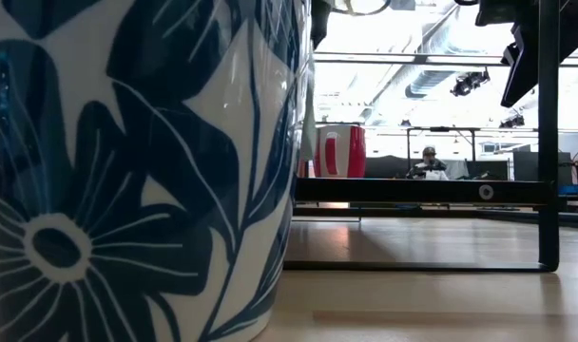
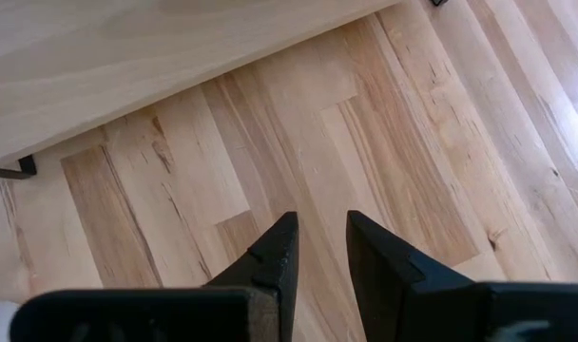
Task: Place coffee mugs
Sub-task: Put the light green mug on the shelf
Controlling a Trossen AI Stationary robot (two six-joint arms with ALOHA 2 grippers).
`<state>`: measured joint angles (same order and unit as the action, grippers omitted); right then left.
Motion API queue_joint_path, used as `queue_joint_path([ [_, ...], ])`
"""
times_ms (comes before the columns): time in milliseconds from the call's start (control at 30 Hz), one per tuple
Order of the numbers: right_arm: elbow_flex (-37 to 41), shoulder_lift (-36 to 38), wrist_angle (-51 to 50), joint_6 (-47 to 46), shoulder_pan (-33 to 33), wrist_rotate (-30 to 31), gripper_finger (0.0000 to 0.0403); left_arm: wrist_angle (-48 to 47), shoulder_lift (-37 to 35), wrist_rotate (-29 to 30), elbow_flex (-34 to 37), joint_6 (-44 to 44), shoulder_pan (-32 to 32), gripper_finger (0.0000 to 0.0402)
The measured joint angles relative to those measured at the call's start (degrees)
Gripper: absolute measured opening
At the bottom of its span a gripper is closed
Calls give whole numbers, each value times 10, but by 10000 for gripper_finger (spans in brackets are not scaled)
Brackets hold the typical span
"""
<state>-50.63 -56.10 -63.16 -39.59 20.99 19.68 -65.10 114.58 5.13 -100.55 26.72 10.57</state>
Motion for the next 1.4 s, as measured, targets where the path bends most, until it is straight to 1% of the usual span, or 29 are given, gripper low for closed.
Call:
queue_joint_path([
  [267,0,0,0,0,0,-2,71,2,4,0,0,-18,2,8],
  [467,0,0,0,0,0,-2,71,-9,6,-1,0,-4,4,8],
  [667,0,0,1,0,0,-2,71,-11,6,-1,0,-9,4,8],
  [867,0,0,1,0,0,-7,71,-11,6,0,0,-16,4,30],
  [1200,0,0,1,-5,0,-15,71,-10,6,-4,0,-18,4,22],
  [1400,0,0,1,-5,0,-23,71,-10,6,-4,0,-15,3,35],
])
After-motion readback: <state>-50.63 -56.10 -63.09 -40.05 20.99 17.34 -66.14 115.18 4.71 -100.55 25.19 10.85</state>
